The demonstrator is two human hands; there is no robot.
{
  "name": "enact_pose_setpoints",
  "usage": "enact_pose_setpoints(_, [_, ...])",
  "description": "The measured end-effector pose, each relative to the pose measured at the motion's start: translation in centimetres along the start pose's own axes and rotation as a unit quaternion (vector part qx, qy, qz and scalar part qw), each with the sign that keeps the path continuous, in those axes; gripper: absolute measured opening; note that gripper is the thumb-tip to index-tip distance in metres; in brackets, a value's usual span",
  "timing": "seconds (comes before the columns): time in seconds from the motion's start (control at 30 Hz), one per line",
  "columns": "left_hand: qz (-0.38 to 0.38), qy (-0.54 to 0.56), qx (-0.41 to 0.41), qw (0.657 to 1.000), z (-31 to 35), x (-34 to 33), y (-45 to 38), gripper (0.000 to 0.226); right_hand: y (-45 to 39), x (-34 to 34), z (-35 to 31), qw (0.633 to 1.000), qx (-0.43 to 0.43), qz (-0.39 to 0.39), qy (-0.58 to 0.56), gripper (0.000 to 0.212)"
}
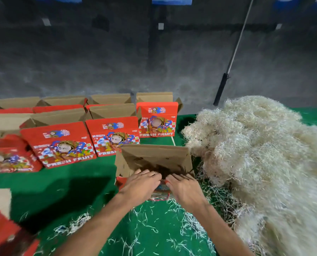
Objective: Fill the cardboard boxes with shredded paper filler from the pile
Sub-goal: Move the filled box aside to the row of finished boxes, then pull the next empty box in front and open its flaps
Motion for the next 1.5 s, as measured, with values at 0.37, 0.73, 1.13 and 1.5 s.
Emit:
enact_pose_setpoints(0.37, [0.026,-0.027,0.036,0.999,4.5,3.5,14.7,0.037,9.3,5.8,-9.7,0.999,0.001,0.014,-0.033,0.008])
enact_pose_setpoints(0.73, [0.038,0.023,0.044,0.998,8.5,5.8,22.1,0.044,14.8,11.5,-14.8,0.998,-0.019,-0.037,-0.050,0.016])
enact_pose_setpoints(1.13, [0.128,0.131,0.065,0.981,16.1,9.2,12.1,0.023,12.5,15.7,-5.1,0.991,-0.096,0.012,-0.089,0.020])
enact_pose_setpoints(1.5, [0.100,0.266,0.213,0.935,24.6,0.1,-3.2,0.003,12.9,13.1,14.8,0.983,-0.159,-0.032,-0.083,0.041])
Point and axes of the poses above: each hand's wrist, its own y-axis away from the middle knuckle, its own x-axis out of the back of the hand, z = x × y, the point moved 4 cm from there along -y, towards the middle knuckle, and after that the axes turned 13 degrees about z, right-handed, at the moved point
